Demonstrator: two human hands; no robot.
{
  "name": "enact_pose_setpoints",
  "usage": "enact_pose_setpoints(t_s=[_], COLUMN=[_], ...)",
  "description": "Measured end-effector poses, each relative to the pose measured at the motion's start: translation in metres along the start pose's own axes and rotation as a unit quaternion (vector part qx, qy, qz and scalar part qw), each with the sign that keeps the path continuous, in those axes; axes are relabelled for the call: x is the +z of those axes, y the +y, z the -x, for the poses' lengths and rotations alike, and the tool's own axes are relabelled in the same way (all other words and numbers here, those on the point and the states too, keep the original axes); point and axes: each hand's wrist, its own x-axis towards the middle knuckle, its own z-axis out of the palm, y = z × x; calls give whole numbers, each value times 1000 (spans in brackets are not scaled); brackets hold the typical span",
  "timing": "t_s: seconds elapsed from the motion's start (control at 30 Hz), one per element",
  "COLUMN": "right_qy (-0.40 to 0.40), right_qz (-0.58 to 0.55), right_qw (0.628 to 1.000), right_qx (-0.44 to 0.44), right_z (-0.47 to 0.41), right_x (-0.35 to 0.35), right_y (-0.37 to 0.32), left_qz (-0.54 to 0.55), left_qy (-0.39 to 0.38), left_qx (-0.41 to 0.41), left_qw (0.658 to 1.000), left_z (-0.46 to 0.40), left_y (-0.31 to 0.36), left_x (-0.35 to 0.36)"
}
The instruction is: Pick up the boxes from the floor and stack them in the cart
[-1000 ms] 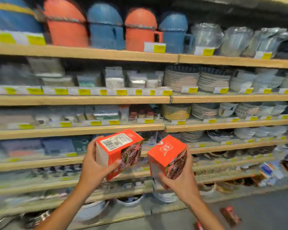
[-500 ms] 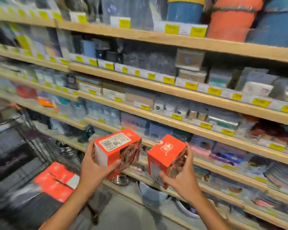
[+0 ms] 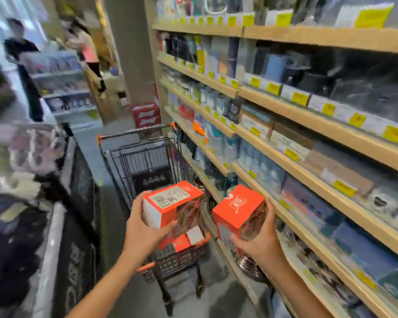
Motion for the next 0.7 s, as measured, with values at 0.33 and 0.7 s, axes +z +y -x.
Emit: enact_pose_setpoints(t_s=[0.33,0.7], right_qy=[-177,-257], right_qz=[-56,8], right_qw=[982,966], right_qx=[-28,6], right_z=[-98,-179], right_x=[56,155], right_y=[22,42], left_qz=[-60,-32], left_qy=[136,155], left_qx=[-47,-124], left_qw=[988,979], left_z=[-1,-70], left_y=[-13,-107], left_x=[-25,-51])
